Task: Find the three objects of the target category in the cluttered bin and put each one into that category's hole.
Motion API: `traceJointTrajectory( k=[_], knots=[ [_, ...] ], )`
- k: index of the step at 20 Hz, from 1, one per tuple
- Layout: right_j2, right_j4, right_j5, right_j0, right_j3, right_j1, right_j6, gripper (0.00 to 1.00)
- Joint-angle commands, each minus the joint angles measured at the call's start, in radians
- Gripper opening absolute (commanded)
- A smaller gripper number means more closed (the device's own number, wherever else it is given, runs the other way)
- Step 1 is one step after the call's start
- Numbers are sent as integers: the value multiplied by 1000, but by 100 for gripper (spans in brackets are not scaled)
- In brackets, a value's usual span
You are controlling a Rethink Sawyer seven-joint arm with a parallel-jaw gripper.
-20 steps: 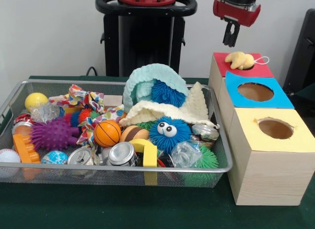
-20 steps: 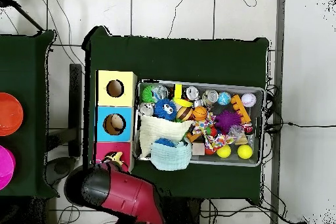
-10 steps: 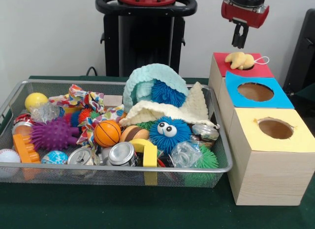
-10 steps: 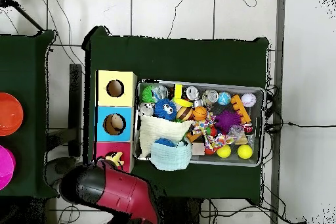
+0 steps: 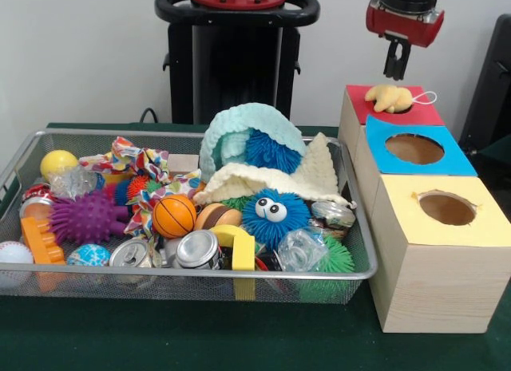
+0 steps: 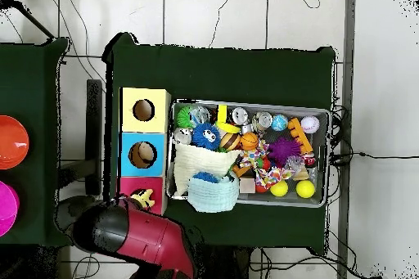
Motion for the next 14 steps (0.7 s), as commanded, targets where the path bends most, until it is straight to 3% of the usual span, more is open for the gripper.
traceJointTrajectory(
  k=[1, 14],
  knots=[
    [85, 33, -83, -51, 23, 13, 178, 0],
    [130, 17, -148, -102, 43, 19, 149, 0]
  ],
)
